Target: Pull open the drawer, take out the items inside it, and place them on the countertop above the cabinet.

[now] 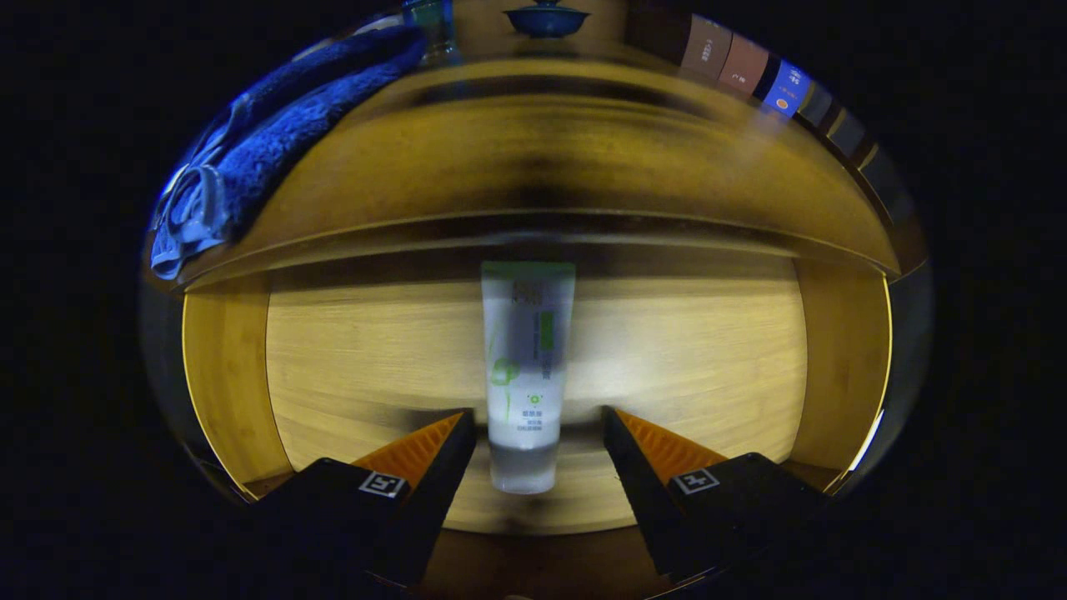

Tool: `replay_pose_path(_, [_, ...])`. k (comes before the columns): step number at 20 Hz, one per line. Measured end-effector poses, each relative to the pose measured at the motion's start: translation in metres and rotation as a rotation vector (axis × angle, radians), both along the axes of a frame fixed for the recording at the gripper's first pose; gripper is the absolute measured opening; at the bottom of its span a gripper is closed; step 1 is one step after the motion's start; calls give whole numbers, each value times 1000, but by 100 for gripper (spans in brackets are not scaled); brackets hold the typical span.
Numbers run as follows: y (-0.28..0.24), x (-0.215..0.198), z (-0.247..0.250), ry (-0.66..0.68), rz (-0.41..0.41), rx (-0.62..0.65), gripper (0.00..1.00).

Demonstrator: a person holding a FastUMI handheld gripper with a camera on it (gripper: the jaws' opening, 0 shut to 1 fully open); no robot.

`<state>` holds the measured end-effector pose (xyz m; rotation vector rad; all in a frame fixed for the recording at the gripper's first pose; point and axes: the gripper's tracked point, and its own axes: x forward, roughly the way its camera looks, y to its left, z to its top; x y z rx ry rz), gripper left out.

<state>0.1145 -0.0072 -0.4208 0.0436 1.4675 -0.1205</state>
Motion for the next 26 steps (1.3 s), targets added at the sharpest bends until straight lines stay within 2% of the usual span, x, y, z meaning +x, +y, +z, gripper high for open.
replay_pose_path(2, [1,-2,5,4,0,0,98])
replay_pose_path(5, [2,0,5,8,3,-2,83])
replay_pose_path(6, [2,6,15,6,3,0,67])
replay_pose_path(7, [0,0,4,4,8,-1,52])
replay_pose_path(8, [2,-1,6,1,13,2,51])
replay_pose_path(9, [5,-1,4,-1,15,-1,44])
replay_pose_path(11, [5,2,16,-25,19,-1,44])
replay_pose_path(14, [1,9,43,-144,38,-27,44])
replay_pose_path(17, [8,-10,54,-199,33,-22,44])
replay_pose_path(22, [5,-23,108,-338,7,17,44])
replay_pose_path(26, [5,-40,132,-369,-7,42,44])
